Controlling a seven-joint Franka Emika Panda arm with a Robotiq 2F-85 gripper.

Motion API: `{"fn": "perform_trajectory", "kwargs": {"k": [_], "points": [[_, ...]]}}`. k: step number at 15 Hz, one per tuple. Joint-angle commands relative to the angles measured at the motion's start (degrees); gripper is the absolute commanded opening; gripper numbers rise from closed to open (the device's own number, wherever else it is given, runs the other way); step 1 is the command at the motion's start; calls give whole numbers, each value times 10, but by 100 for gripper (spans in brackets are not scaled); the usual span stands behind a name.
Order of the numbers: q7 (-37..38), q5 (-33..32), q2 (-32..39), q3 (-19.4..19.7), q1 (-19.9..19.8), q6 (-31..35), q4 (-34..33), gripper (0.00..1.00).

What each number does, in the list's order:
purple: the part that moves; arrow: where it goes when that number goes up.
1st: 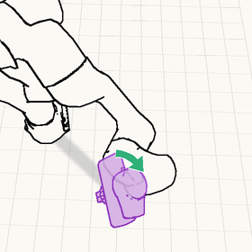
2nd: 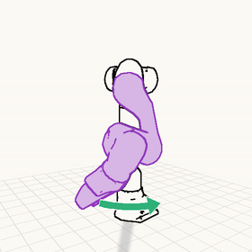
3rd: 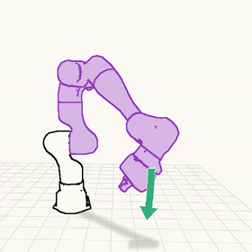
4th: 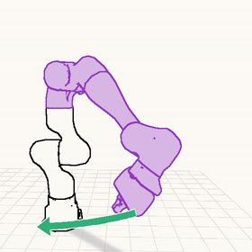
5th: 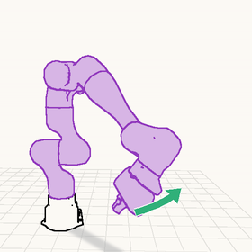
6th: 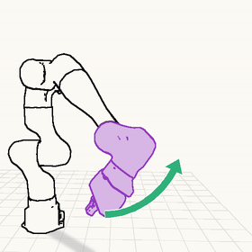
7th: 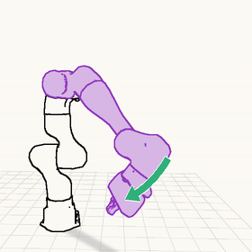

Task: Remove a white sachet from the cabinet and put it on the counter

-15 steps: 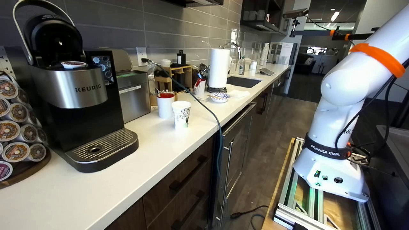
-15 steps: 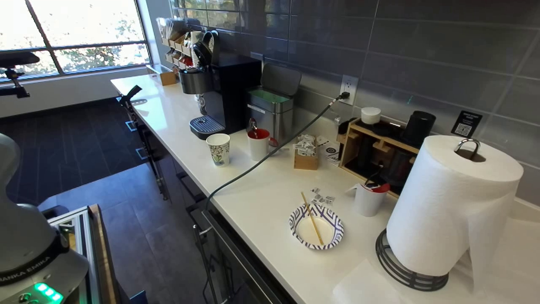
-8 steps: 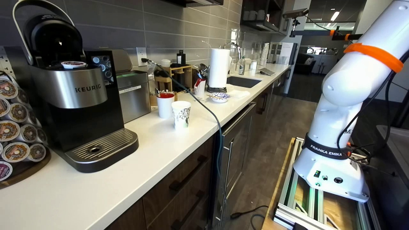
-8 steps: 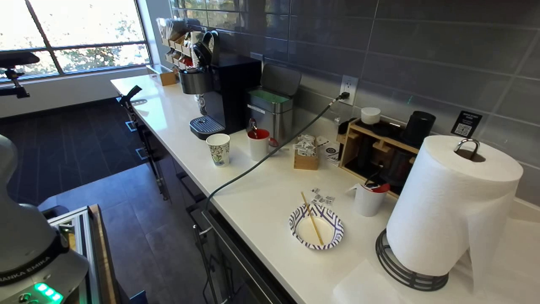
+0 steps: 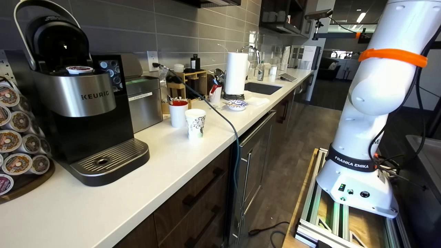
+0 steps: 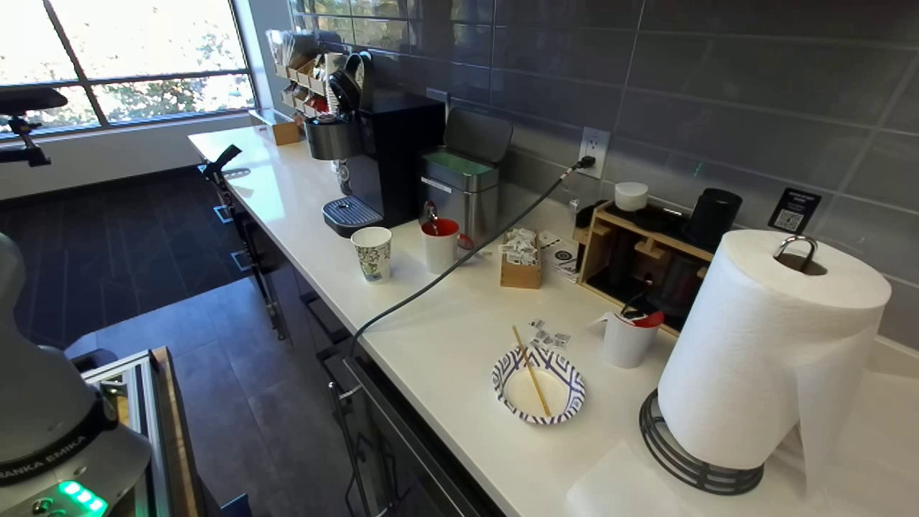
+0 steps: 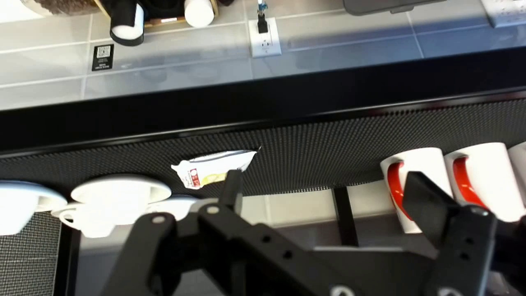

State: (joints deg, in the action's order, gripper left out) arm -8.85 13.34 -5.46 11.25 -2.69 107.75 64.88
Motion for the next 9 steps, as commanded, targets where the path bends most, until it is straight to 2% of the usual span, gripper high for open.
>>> {"fn": "perform_trajectory", "kwargs": {"k": [1,6,7,8,9], "points": [[-15,8,83,10,-8,3,-89,100],[3,9,146,28,-29,-2,-147,100],[0,28,153,29,-36,-20,-157,100],[-3,5,125,23,-23,8,-111,100],[-3,6,130,24,-26,9,-115,100]]}}
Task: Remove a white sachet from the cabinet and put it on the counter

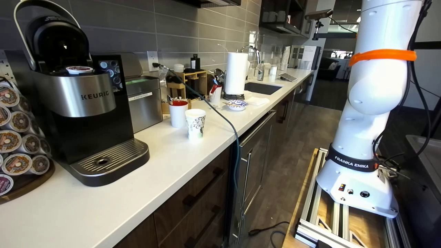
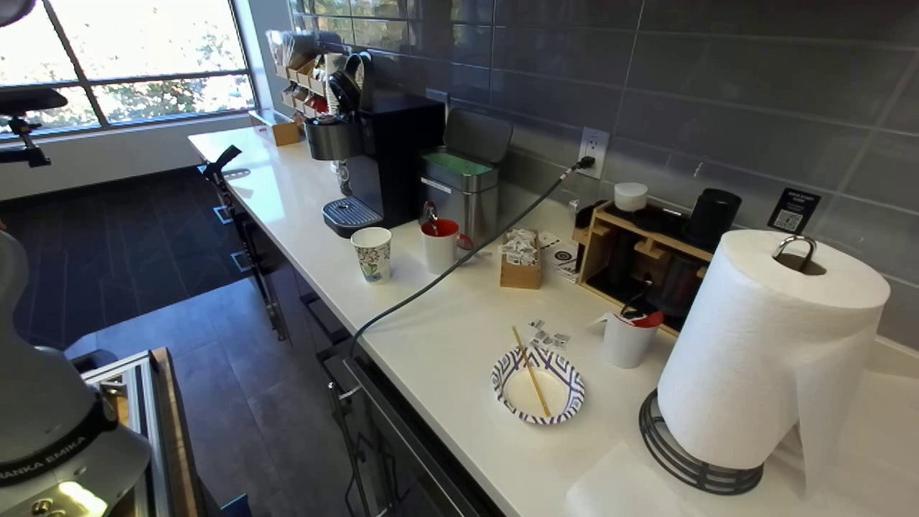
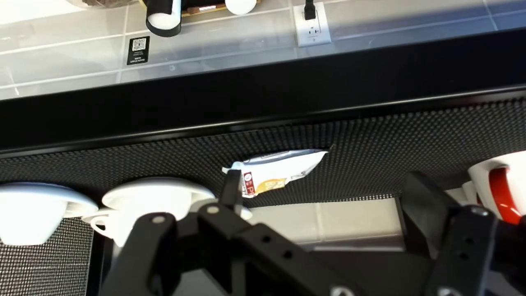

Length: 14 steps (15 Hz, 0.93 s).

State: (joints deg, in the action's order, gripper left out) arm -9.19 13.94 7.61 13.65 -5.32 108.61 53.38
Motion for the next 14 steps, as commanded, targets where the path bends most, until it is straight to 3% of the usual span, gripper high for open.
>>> {"fn": "perform_trajectory", "kwargs": {"k": [1,9,14], "points": [[0,0,1,0,0,0,0,100],[28,87,27,4,-26,10,-9,100],[108,45,46,21,-25,90,-13,100]]}}
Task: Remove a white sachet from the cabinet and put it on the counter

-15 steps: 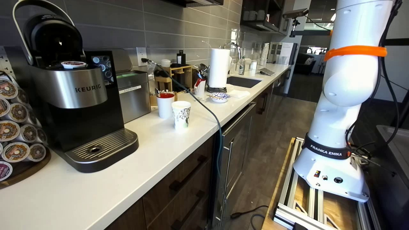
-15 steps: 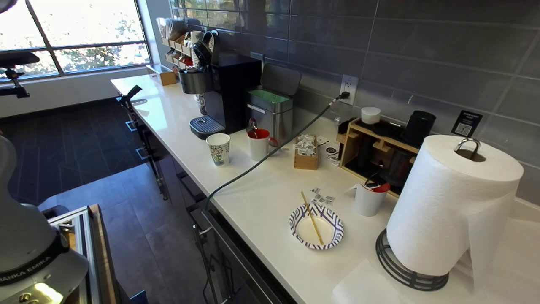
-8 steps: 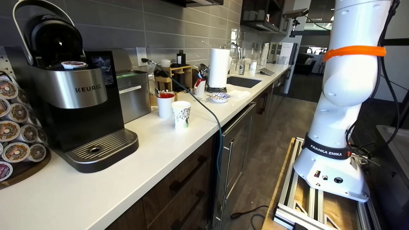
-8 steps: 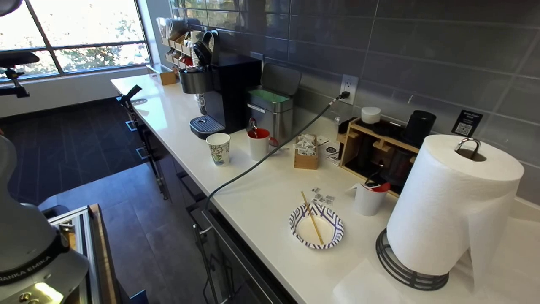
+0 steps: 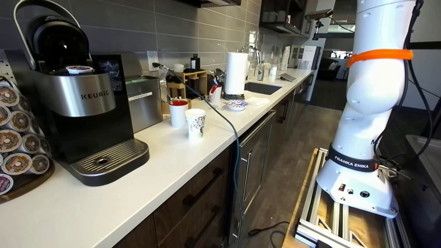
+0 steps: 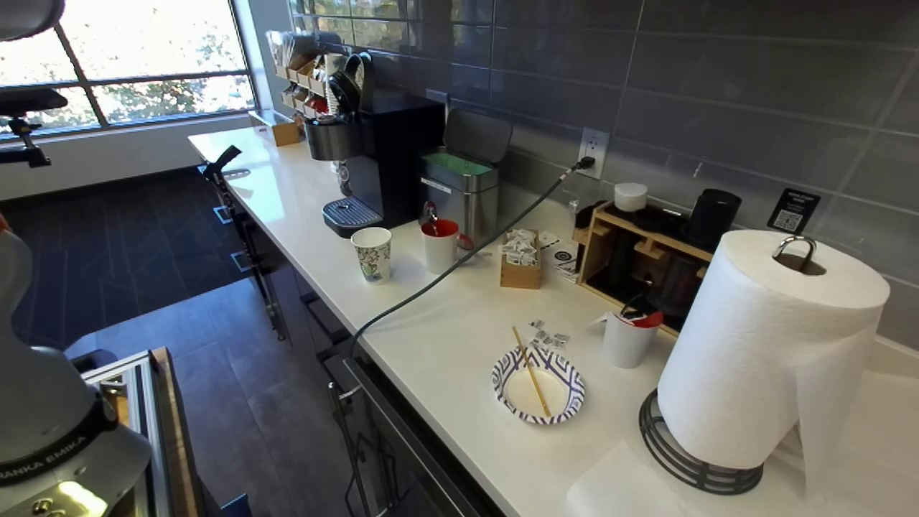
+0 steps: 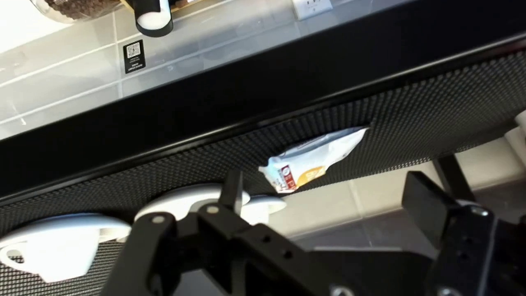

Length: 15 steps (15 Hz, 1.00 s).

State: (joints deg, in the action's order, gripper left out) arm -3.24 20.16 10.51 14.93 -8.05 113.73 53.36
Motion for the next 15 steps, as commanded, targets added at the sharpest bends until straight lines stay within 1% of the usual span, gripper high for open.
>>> {"fn": "perform_trajectory", "kwargs": {"k": [1,3,5,8,12,13,14,15], "points": [[59,-22,23,11,5,53,-14,100],[79,-29,33,12,5,67,-17,100],[95,-31,43,12,3,67,-22,100],[114,-11,57,7,-3,54,-35,100],[136,4,73,4,-7,52,-56,100],[136,10,76,3,-9,52,-61,98],[137,15,79,1,-10,52,-65,93],[138,16,83,1,-9,53,-71,94]]}}
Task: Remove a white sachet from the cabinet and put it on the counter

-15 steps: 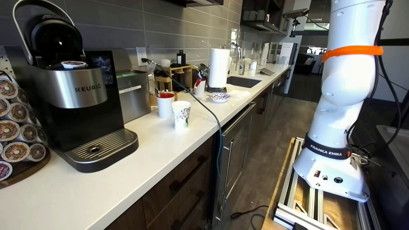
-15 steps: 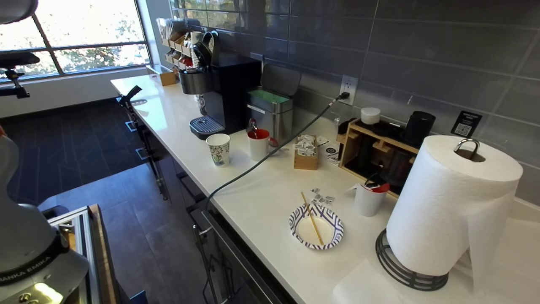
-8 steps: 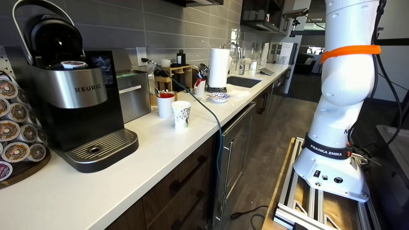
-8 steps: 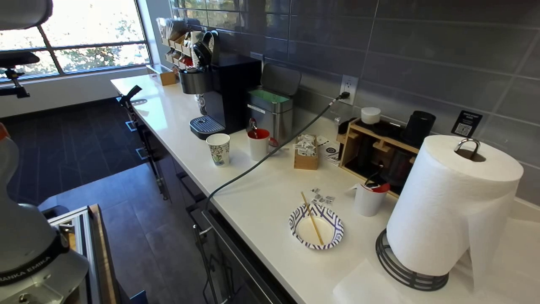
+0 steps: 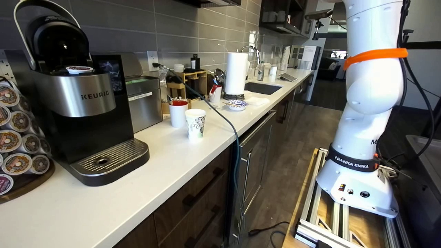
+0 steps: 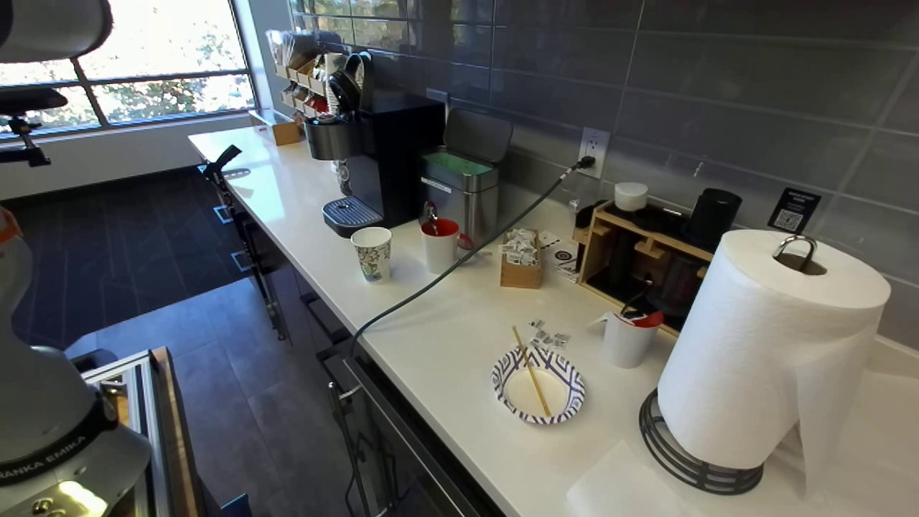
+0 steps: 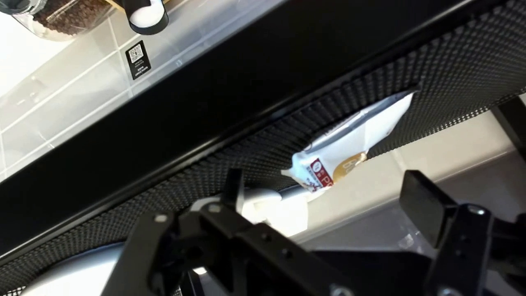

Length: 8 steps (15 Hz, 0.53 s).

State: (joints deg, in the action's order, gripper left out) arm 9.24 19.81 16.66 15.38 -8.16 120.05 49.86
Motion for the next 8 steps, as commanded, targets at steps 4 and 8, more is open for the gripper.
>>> {"fn": "perform_trajectory", "kwargs": {"k": [4,8], "points": [[8,-5,30,2,-3,-32,-52,98],[3,7,25,-2,-1,-3,-33,99]]}}
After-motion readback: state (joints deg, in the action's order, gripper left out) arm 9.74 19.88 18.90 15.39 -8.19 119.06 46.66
